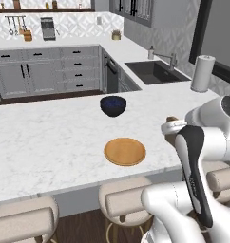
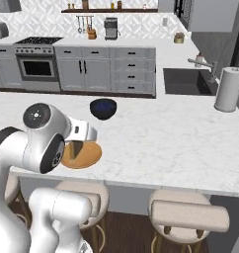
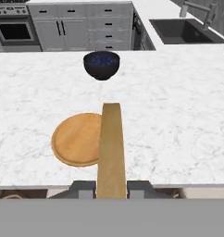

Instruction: Start the toaster. Once the lever pops up, take the bread to the plate on the dining counter.

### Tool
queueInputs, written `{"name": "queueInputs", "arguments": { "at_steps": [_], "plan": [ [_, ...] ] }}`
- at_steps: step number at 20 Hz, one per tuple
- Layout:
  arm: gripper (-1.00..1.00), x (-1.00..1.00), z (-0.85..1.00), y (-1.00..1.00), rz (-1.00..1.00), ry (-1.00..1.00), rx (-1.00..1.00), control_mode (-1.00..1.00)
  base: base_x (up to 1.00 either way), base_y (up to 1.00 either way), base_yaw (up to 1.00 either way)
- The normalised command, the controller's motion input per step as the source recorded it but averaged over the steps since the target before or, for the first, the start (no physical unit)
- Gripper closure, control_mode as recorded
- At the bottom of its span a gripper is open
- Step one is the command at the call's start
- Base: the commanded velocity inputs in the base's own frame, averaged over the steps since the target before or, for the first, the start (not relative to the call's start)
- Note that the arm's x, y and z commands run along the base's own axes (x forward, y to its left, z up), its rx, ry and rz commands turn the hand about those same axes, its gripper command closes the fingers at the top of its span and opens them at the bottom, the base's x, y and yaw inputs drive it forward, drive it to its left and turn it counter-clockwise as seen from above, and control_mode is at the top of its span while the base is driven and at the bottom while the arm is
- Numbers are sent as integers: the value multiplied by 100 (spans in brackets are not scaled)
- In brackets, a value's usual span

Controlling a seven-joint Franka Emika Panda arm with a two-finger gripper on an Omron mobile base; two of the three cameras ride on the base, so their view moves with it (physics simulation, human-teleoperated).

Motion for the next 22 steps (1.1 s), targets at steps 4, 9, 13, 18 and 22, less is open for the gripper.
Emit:
{"name": "queueInputs", "arguments": {
  "at_steps": [4, 9, 13, 18, 22],
  "plan": [
    [100, 92, -26, 7, 8, 1, 0, -100, 0, 0, 0],
    [100, 93, -30, 40, 19, 7, 0, -100, 0, 0, 0],
    [100, 73, -4, 71, 18, 6, 0, -100, 0, 0, 0],
    [100, 28, -1, 57, 18, 14, 2, -100, 0, 0, 0],
    [100, 0, -27, 50, 20, 17, 0, -100, 0, 0, 0]
  ]
}}
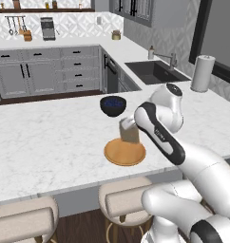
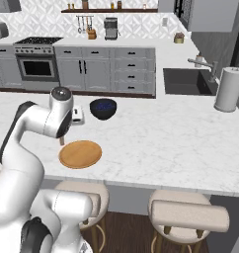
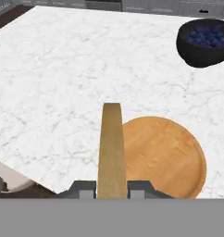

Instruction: Start the toaster. Once the lever pops up, take the bread to the plate on the dining counter.

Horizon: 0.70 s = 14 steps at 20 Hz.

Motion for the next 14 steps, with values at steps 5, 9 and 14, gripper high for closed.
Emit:
{"name": "queueInputs", "arguments": {
  "at_steps": [5, 9, 14],
  "plan": [
    [100, 0, -27, 33, 12, 5, 0, -100, 0, 0, 0],
    [100, 0, -21, 5, 5, 6, 4, -100, 0, 0, 0],
    [100, 1, -33, -6, 0, 2, 10, -100, 0, 0, 0]
  ]
}}
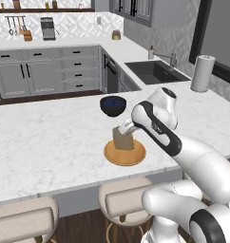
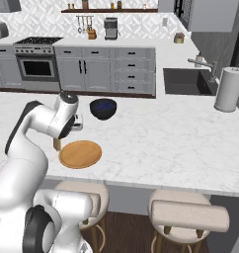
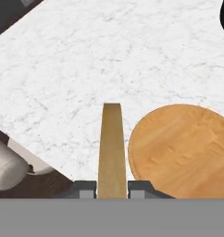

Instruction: Start the toaster. Once the lever pops up, take the bread to the plate on the dining counter.

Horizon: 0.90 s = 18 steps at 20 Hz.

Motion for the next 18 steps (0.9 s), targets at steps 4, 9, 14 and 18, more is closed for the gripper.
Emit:
{"name": "queueInputs", "arguments": {
  "at_steps": [4, 9, 14, 18],
  "plan": [
    [100, 0, -45, -1, 0, 0, 13, -100, 0, 0, 0],
    [100, 2, -62, -6, 0, -5, 9, -100, 0, 0, 0],
    [100, 36, -38, -1, 0, -13, 5, -100, 0, 0, 0],
    [100, 34, -33, 0, 0, -7, 4, -100, 0, 0, 0]
  ]
}}
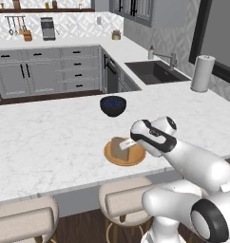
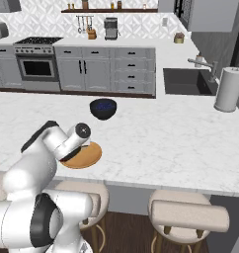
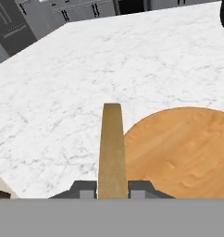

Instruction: Start the toaster. Once the lever pops up, take the bread to the plate on the dining counter.

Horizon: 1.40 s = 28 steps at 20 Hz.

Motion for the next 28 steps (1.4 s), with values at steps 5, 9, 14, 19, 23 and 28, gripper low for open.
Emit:
{"name": "queueInputs", "arguments": {
  "at_steps": [5, 9, 14, 19, 23, 28],
  "plan": [
    [100, 26, -30, 0, 0, 0, 3, -100, 0, 0, 0],
    [100, 27, 0, -2, 0, 2, 5, -100, 0, 0, 0],
    [100, 12, -3, -7, 0, 7, 5, -100, 0, 0, 0],
    [100, -4, -23, 0, 0, 11, 0, -100, 0, 0, 0],
    [100, 0, -10, -4, 0, 5, 0, -100, 0, 0, 0],
    [-100, 0, 0, 0, 0, 1, 0, -100, 0, 0, 0]
  ]
}}
